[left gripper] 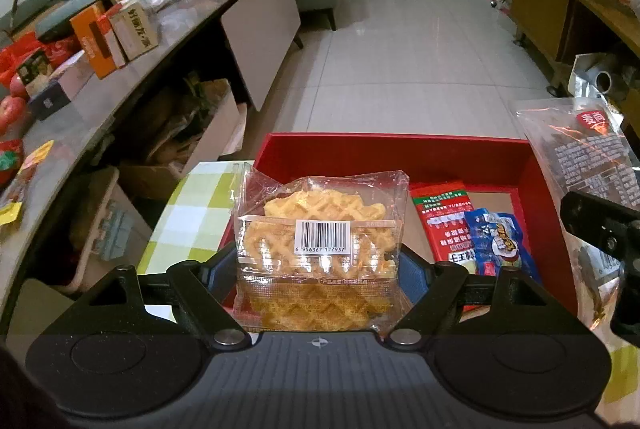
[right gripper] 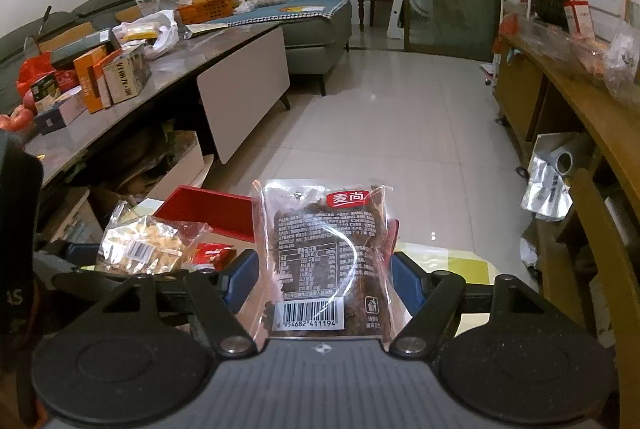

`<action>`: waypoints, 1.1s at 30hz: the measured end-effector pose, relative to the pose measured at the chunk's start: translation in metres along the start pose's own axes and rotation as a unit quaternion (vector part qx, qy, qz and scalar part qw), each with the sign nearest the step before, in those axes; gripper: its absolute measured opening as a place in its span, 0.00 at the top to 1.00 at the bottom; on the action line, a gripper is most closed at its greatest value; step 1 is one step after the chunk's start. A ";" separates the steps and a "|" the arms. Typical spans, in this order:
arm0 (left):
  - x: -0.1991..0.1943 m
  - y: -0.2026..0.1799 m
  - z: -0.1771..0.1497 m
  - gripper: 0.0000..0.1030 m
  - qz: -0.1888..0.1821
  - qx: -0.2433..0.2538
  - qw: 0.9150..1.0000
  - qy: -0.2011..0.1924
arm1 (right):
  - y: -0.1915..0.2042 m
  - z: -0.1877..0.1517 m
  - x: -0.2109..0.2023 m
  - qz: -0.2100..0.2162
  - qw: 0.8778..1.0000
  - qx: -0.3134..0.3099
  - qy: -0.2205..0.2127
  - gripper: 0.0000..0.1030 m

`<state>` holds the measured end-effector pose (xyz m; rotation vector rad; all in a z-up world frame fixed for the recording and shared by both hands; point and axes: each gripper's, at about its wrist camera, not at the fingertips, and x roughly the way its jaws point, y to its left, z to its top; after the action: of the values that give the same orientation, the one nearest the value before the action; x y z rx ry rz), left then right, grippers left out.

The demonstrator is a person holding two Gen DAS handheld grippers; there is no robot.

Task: Organize snacks
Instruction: 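Lift and carry the waffle bag and brown packet with both tools to the box, then lower both packets into the red box, open both tools and withdraw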

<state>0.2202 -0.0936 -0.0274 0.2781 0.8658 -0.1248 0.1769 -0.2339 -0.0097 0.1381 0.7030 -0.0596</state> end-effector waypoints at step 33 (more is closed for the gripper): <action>0.034 -0.006 0.009 0.13 0.028 0.008 0.999 0.021 | -0.008 -0.002 0.054 0.011 0.999 0.022 0.029 0.13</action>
<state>0.2475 -0.1015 -0.0485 0.3215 0.8990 -0.0737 0.2161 -0.2421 -0.0468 0.1907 0.7585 -0.0513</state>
